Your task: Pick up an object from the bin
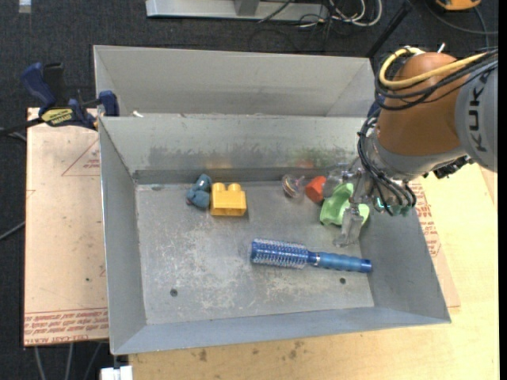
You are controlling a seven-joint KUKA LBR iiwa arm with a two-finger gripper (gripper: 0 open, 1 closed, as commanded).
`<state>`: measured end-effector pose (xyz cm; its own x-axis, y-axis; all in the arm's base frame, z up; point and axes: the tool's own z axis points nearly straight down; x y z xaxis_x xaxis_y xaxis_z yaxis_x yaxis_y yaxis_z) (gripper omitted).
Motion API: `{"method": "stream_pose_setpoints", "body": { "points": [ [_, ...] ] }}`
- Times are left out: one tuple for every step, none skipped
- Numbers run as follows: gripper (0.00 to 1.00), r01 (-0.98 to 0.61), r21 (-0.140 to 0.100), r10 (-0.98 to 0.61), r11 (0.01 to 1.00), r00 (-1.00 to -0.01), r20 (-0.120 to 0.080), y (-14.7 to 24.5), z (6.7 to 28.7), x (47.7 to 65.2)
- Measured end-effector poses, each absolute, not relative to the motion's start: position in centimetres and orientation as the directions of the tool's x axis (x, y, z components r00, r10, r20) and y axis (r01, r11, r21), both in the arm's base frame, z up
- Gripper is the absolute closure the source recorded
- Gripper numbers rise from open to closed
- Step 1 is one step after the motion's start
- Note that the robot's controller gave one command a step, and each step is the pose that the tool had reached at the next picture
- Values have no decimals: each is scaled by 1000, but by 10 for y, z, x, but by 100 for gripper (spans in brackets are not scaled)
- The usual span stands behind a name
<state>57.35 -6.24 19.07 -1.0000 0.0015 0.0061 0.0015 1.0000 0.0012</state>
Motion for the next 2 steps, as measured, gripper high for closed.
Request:
{"method": "stream_pose_setpoints", "body": {
  "points": [
    [0,0,3,0,1000,-1000,8,-24,103,550],
    [0,153,2,153,988,-988,1,-29,69,558]
  ]
}}
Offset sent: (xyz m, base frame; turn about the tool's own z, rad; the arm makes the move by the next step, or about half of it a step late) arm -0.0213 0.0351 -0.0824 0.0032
